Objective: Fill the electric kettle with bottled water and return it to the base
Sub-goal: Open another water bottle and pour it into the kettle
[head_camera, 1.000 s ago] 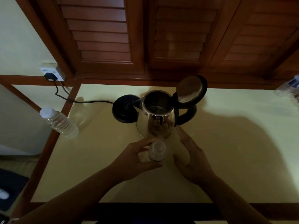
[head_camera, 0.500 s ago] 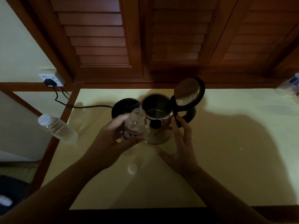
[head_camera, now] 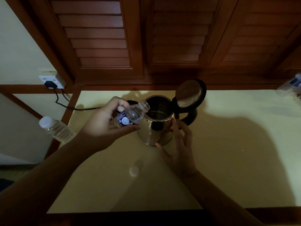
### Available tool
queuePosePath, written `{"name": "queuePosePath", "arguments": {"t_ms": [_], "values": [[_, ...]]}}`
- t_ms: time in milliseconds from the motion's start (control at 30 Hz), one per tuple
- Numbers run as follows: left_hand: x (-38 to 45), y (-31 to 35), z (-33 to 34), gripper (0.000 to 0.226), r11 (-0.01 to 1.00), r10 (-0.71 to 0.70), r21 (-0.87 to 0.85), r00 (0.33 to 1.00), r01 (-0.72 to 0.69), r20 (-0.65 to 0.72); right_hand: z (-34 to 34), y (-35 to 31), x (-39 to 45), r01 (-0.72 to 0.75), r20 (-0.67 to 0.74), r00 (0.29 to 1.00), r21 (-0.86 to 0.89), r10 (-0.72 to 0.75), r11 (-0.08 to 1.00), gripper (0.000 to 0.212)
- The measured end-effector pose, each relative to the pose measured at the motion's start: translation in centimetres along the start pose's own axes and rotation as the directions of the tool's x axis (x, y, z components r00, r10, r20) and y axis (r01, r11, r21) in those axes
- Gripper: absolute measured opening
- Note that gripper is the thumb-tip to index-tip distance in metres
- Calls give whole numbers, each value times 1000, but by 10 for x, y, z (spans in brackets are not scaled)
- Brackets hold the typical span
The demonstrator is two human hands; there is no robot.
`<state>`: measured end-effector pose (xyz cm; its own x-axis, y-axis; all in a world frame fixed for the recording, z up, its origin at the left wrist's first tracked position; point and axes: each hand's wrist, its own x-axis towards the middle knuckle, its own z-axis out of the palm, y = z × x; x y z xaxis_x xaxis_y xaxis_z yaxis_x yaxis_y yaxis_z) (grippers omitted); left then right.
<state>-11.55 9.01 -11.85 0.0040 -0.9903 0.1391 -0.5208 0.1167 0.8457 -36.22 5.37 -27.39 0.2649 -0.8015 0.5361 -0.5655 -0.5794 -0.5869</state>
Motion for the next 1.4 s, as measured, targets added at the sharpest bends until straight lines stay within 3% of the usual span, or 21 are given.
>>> {"name": "queuePosePath", "arguments": {"t_ms": [233, 500, 1000, 1400], "values": [[8, 2, -8, 49, 983, 96, 152, 995, -99, 27, 3, -10, -1, -5, 50, 999, -29, 7, 1000, 100], [20, 2, -15, 53, 967, 110, 222, 991, -125, 75, 11, -15, -4, -64, 113, 992, 29, 60, 998, 102], [37, 9, -21, 49, 918, 112, 362, 982, -160, 150, 16, -8, -7, 43, 109, 994, -114, -31, 993, 93], [46, 13, -26, 46, 868, 102, 464, 979, -174, 177, 13, -8, -5, 74, 99, 993, -84, -65, 994, 112]]}}
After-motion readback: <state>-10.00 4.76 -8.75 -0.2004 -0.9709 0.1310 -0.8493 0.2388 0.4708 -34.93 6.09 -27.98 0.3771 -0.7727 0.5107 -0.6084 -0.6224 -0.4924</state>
